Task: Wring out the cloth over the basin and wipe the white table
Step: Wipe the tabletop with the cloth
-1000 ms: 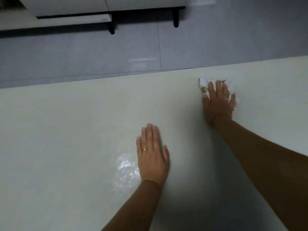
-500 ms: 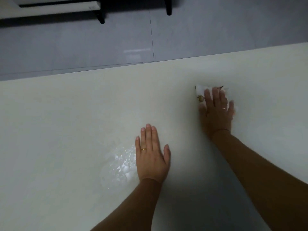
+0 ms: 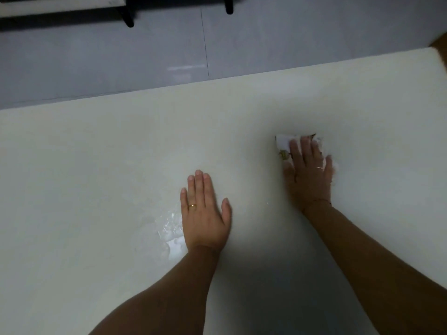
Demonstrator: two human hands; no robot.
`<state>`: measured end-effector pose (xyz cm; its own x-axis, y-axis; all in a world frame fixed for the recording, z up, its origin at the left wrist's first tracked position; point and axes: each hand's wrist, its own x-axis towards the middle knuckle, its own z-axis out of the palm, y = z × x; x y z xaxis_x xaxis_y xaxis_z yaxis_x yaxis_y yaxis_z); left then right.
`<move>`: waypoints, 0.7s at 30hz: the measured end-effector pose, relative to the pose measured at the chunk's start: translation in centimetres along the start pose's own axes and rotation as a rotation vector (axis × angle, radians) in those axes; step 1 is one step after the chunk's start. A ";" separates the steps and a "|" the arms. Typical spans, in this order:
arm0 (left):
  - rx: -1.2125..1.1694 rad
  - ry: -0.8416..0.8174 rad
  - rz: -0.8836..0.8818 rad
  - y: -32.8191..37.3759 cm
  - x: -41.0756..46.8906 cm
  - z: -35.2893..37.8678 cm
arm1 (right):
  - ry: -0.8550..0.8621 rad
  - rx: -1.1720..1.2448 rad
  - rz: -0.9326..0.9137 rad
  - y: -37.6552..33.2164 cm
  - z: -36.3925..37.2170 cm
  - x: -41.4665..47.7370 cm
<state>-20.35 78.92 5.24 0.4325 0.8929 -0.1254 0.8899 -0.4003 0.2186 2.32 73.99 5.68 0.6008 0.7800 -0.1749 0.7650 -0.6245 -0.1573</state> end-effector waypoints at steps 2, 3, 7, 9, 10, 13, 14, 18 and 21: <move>0.011 -0.016 0.003 0.0 -0.1 0.1 | 0.033 0.037 0.174 -2.4 0.7 -1.3; 0.017 -0.018 0.002 0.0 -0.1 0.1 | 0.041 0.036 0.177 -4.1 1.2 -2.4; 0.034 -0.013 0.000 0.0 -0.1 0.1 | -0.006 -0.067 -0.274 -7.2 2.4 -7.7; 0.026 0.004 0.003 0.0 0.0 0.0 | -0.052 -0.126 -0.448 -4.4 1.6 -7.2; 0.015 0.014 0.002 0.0 0.1 0.0 | -0.053 -0.147 -0.451 -2.6 1.2 -6.7; 0.009 0.036 -0.002 0.1 -0.1 0.1 | -0.031 -0.072 -0.148 1.9 0.2 -4.9; 0.014 0.037 -0.003 0.0 -0.1 0.2 | -0.017 -0.026 -0.030 2.0 0.3 -4.7; 0.032 0.035 -0.013 0.0 -0.1 0.3 | 0.048 0.013 0.062 -3.9 2.2 -8.7; 0.036 0.027 -0.014 0.0 -0.3 0.2 | 0.008 -0.057 -0.318 -4.6 2.6 -12.3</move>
<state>-20.39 78.63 5.11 0.4161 0.9036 -0.1020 0.9008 -0.3943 0.1820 -9.20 67.18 6.03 0.3310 0.9363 -0.1175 0.9265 -0.3461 -0.1478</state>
